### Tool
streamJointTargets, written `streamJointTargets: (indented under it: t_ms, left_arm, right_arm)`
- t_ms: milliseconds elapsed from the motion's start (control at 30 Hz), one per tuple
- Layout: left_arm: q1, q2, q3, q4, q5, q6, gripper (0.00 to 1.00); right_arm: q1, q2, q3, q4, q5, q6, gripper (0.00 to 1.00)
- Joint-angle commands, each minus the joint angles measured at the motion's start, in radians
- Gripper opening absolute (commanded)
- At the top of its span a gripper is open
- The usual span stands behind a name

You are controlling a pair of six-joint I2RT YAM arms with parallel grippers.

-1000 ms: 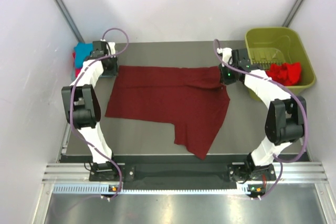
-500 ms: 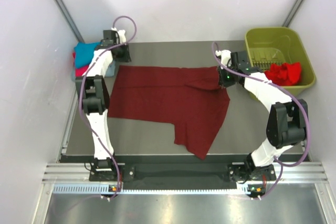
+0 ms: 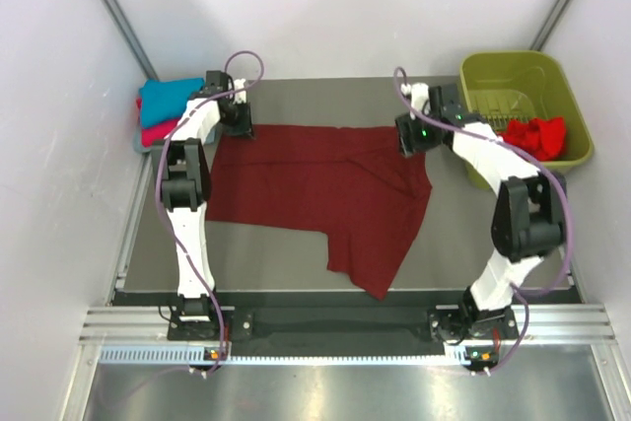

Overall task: Fold and stack the t-shirts
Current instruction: Fold the tshirt

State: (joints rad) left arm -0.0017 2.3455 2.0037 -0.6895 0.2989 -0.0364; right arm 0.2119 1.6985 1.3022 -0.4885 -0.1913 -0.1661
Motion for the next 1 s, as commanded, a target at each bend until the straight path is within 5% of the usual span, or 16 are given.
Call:
streamJointTargets:
  t_ms: [0,333,967]
  left_arm:
    - [0.005,-0.045,-0.020,-0.007,0.003,-0.016,0.27]
    - [0.006,-0.080,-0.056,-0.012,-0.027,-0.002,0.26]
    - [0.005,-0.080,-0.039,-0.001,-0.035,-0.013,0.27]
  right_arm:
    - [0.004,0.105,0.170,0.056,-0.045,0.060,0.61]
    - [0.015,0.483,0.494,0.001,-0.201,0.129,0.42]
    - [0.060,0.452,0.381,-0.002,-0.226,0.160,0.37]
